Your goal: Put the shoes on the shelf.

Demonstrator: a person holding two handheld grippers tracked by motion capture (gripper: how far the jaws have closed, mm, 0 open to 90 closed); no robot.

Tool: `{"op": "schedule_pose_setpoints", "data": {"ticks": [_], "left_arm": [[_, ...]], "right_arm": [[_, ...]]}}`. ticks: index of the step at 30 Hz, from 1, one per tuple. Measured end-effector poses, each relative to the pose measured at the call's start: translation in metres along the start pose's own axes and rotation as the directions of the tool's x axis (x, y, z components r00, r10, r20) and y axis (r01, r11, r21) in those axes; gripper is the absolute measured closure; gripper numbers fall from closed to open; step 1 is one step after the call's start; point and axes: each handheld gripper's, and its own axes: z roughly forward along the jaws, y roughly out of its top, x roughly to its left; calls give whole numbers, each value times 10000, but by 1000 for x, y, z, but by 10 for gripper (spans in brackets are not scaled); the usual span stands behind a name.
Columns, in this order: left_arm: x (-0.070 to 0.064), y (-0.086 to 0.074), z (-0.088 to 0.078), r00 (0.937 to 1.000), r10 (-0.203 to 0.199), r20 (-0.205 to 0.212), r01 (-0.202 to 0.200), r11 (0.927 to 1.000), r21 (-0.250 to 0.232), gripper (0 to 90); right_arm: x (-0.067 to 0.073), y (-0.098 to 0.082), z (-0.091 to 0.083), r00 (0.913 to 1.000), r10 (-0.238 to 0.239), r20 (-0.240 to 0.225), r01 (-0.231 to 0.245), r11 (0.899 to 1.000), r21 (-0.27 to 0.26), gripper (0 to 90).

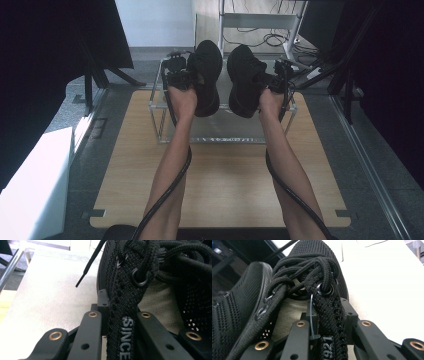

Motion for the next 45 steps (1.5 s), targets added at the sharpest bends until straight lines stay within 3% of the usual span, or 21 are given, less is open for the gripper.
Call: {"op": "schedule_pose_setpoints", "data": {"ticks": [4,7,13,16,18,22,25,27,31,36,37,38,42,45], "left_arm": [[-10,5,7,9981,390,-485,-377,9989,285,792],[-13,6,10,9977,311,-604,-283,9985,466,768],[-25,5,16,9969,603,-502,-572,9964,618,722],[-28,3,18,9988,402,-271,-386,9976,573,725],[-29,4,18,9984,460,-330,-441,9974,565,723],[-23,3,20,9995,31,302,-48,9985,544,640],[-22,3,20,9983,278,504,-309,9976,613,551],[-21,1,17,9964,363,767,-389,9987,323,503],[-18,0,13,9912,257,1296,-287,9994,210,432],[-7,-2,5,9804,-150,1967,155,9999,-10,380],[-7,-2,5,9804,-150,1967,155,9999,-10,366],[-4,-2,1,9760,-198,2167,235,9996,-146,354],[1,-1,-11,9772,170,2117,-106,9994,-314,340],[3,0,-17,9742,193,2247,-102,9991,-415,325]], "right_arm": [[11,0,5,9976,-575,374,572,9983,88,733],[17,-1,7,9932,-948,677,939,9955,159,721],[25,-5,12,9874,-1255,959,1226,9918,365,661],[27,-7,16,9864,-1339,956,1313,9908,333,636],[28,-7,17,9851,-1414,982,1382,9897,385,626],[22,-5,18,9883,-1432,529,1405,9888,509,562],[20,-6,17,9864,-1630,215,1618,9857,479,497],[20,-5,15,9834,-1814,17,1811,9824,449,462],[19,-2,9,9758,-2096,-629,2120,9766,348,407],[4,-1,3,9763,-1345,-1698,1399,9900,202,345],[4,-1,3,9763,-1345,-1698,1399,9900,202,345],[-2,-2,0,9722,-1150,-2038,1194,9928,92,331],[-7,-3,-7,9649,-1341,-2260,1385,9904,37,310],[-11,-3,-12,9618,-1293,-2413,1317,9913,-65,306]]}}
